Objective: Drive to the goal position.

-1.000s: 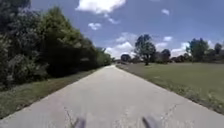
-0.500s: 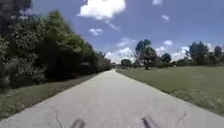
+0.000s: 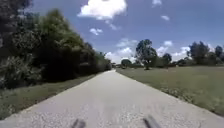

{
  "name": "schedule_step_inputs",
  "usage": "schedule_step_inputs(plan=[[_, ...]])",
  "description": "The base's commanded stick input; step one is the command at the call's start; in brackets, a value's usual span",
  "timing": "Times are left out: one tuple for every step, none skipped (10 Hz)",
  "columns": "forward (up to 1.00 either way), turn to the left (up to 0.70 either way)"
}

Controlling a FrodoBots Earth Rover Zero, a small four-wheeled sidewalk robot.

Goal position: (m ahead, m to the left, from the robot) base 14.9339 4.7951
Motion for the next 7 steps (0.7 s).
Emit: schedule_step_inputs(plan=[[0.50, 0.00], [0.50, 0.00], [0.50, 0.00], [0.50, 0.00], [0.50, 0.00], [0.50, 0.00], [0.50, 0.00]])
